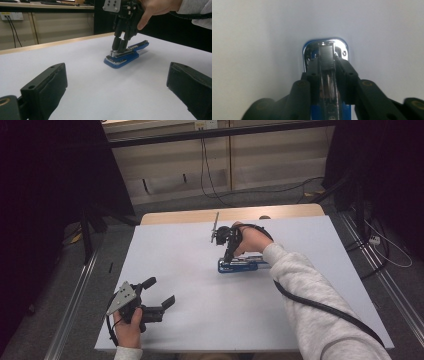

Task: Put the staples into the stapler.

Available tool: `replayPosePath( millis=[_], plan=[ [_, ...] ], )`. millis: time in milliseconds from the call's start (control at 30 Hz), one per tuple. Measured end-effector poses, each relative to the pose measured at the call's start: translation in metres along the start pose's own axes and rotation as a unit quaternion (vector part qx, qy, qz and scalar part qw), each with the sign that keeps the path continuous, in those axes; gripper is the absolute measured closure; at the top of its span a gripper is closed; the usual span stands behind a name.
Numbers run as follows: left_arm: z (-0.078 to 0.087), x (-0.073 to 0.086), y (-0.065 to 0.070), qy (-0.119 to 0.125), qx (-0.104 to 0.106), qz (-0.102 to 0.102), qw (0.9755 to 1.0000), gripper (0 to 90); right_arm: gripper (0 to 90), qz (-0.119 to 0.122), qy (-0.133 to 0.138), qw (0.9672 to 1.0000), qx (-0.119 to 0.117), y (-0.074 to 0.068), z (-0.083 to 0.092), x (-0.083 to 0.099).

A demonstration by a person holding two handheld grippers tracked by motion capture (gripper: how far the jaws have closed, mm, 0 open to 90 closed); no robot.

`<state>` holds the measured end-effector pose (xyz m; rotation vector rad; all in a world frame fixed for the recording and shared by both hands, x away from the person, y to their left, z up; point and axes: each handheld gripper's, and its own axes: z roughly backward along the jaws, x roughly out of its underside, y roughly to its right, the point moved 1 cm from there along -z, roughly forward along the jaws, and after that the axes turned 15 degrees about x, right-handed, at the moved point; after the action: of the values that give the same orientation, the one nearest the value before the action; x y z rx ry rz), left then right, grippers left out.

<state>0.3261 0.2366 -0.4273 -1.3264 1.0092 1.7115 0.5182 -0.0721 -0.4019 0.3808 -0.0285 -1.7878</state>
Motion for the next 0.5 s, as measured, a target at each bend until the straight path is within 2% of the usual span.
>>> replayPosePath(
  millis=[33,100,200,233,333,367,400,467,500],
  plan=[
    [0.0,0.0,0.0,0.0,-0.001,0.001,1.0,3.0,69.4,-0.003,0.012,0.9999,-0.003,0.001,0.001,0.002],
    [0.0,0.0,0.0,0.0,0.001,-0.002,1.0,3.0,67.9,-0.009,0.01,0.9999,-0.005,0.001,0.003,0.003],
    [0.0,0.0,0.0,-0.001,0.0,-0.002,1.0,3.1,65.4,-0.02,0.031,0.9993,-0.003,0.002,0.009,0.01],
    [0.0,0.0,0.0,-0.002,0.0,-0.002,1.0,3.1,60.4,-0.045,0.052,0.9976,0.002,0.002,0.015,0.017],
    [-0.002,0.0,0.0,0.0,0.0,0.0,1.0,3.0,58.0,-0.054,0.067,0.9963,0.001,0.002,0.02,0.024],
    [-0.002,0.0,-0.001,0.0,0.0,-0.001,1.0,3.0,53.3,-0.075,0.085,0.9935,0.005,0.003,0.023,0.031],
    [-0.003,0.0,-0.001,-0.001,-0.001,0.003,1.0,3.0,53.3,-0.075,0.085,0.9935,0.005,0.003,0.023,0.031],
    [-0.006,-0.001,-0.002,-0.008,-0.002,0.005,1.0,3.0,46.5,-0.101,0.101,0.9897,0.008,0.002,0.026,0.043],
    [-0.006,-0.001,-0.002,-0.008,-0.002,0.005,1.0,3.0,46.5,-0.101,0.101,0.9897,0.008,0.002,0.026,0.043]
  ],
)
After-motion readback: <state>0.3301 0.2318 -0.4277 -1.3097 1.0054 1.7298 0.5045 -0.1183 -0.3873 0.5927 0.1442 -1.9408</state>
